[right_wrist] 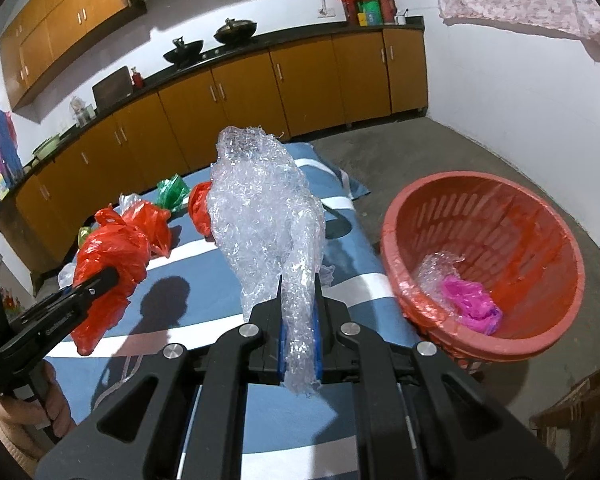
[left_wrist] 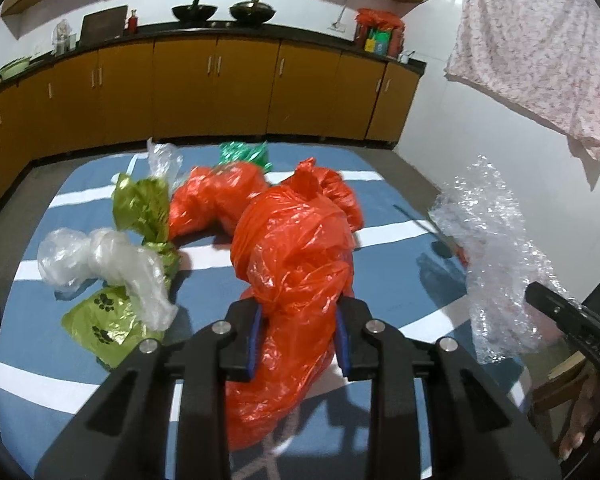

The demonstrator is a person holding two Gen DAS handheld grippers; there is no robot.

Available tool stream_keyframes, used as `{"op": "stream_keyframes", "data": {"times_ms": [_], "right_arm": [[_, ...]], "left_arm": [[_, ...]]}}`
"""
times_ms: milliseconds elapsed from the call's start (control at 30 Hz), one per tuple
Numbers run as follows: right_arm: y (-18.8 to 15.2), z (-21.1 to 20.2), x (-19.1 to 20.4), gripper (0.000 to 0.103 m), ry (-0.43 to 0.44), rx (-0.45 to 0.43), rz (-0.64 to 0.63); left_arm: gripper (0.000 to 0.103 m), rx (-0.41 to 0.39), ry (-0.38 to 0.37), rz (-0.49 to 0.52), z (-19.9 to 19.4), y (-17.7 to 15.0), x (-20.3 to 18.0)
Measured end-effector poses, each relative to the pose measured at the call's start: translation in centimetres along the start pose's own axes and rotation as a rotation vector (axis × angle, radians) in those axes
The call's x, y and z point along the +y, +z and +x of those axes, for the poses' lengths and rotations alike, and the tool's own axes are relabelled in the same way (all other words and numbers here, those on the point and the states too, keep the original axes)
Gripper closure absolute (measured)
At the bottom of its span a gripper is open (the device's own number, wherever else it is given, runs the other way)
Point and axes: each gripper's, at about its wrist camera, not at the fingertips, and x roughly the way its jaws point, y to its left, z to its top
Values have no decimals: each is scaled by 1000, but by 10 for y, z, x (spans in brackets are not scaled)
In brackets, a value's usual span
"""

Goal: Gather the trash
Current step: 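Carry both bags over the basket and open both grippers to drop them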

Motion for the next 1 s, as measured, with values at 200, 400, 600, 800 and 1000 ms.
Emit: {"op": "stream_keyframes", "data": {"times_ms": [200, 400, 600, 800, 1000], "right_arm": [[5, -14, -19, 93, -31, -36, 32], [10, -24, -41, 93, -79, -72, 59], [13, -30, -69, 93, -146, -100, 86], [16, -33, -102, 93, -207, -113, 135], [19, -34, -132, 93, -260, -127, 181]], "left_arm": [[74, -28, -28, 34, -11, 8, -22], [74, -35, -45, 74, -12, 11, -45], [74, -31, -81, 117, -8, 14, -74], [74, -25, -129, 161, 3, 16, -107], [74, -9, -195, 216, 19, 16, -148]]}}
